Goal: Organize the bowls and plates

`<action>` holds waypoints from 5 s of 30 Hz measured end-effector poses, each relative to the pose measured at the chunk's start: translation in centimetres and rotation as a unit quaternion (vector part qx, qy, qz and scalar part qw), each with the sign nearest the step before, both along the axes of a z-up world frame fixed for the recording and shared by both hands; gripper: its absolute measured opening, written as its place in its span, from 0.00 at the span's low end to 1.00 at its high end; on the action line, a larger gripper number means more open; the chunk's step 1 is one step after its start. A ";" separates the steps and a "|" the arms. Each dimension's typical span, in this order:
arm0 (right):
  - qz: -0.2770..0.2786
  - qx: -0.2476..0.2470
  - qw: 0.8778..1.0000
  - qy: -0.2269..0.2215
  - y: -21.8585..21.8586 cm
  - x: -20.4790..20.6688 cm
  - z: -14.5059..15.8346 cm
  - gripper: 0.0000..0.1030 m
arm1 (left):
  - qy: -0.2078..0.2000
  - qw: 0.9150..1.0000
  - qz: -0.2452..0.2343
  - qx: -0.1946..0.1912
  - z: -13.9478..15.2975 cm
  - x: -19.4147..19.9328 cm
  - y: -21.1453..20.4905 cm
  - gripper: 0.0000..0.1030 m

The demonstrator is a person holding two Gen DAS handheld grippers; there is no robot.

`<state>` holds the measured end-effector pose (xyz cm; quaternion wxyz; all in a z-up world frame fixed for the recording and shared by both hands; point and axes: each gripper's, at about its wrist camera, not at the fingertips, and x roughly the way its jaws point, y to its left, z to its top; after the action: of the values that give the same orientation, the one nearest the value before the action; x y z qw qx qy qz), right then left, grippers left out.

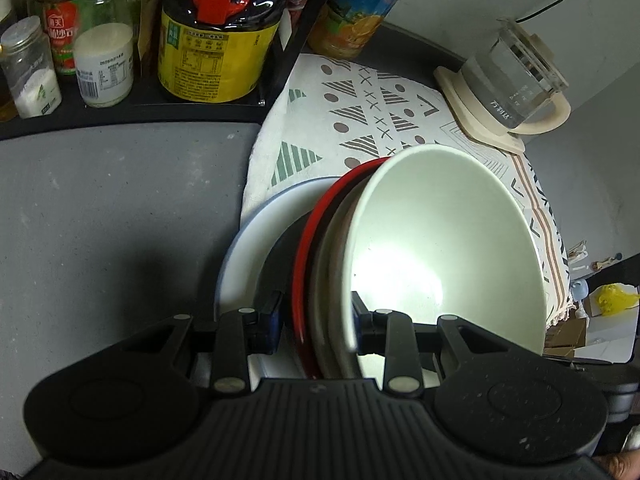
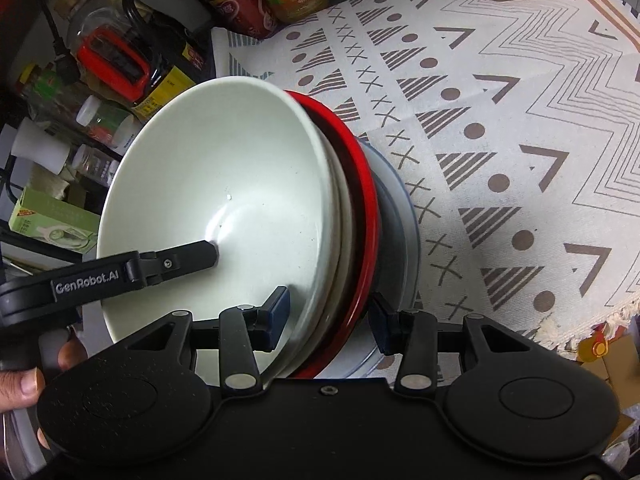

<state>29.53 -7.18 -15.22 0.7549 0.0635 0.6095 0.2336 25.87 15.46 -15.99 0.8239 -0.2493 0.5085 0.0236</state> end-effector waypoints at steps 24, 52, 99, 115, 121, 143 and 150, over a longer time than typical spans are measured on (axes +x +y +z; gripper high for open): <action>-0.107 0.001 0.979 -0.173 -3.6 -5.6 8.4 0.95 | -0.077 0.995 -0.030 0.051 6.8 -4.2 -0.6 0.72; -0.127 0.004 0.956 -0.266 -14.3 -14.0 12.4 0.99 | -0.179 0.970 -0.028 0.159 12.2 -11.6 -10.1 0.99; -0.065 -0.010 0.952 -0.299 -19.3 -24.7 13.7 0.99 | -0.179 0.967 -0.026 0.177 15.6 -27.4 -15.2 0.99; -0.051 -0.009 0.954 -0.297 -18.2 -24.9 14.4 0.99 | -0.181 0.966 -0.010 0.185 16.1 -28.0 -14.5 0.99; -0.047 -0.005 0.954 -0.297 -18.4 -25.0 14.6 1.00 | -0.184 0.964 -0.006 0.190 16.4 -28.3 -14.8 0.99; -0.049 0.000 0.951 -0.306 -20.6 -24.6 15.0 1.00 | -0.185 0.964 -0.006 0.192 16.2 -28.0 -16.2 0.99; -0.048 0.001 0.951 -0.305 -20.7 -24.6 15.1 1.00 | -0.185 0.964 -0.007 0.192 16.2 -27.9 -16.2 0.99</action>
<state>4.91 -27.88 -0.16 0.9151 0.0193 0.3459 0.2063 -2.03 -0.74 0.17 0.9361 -0.0828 0.3349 0.0688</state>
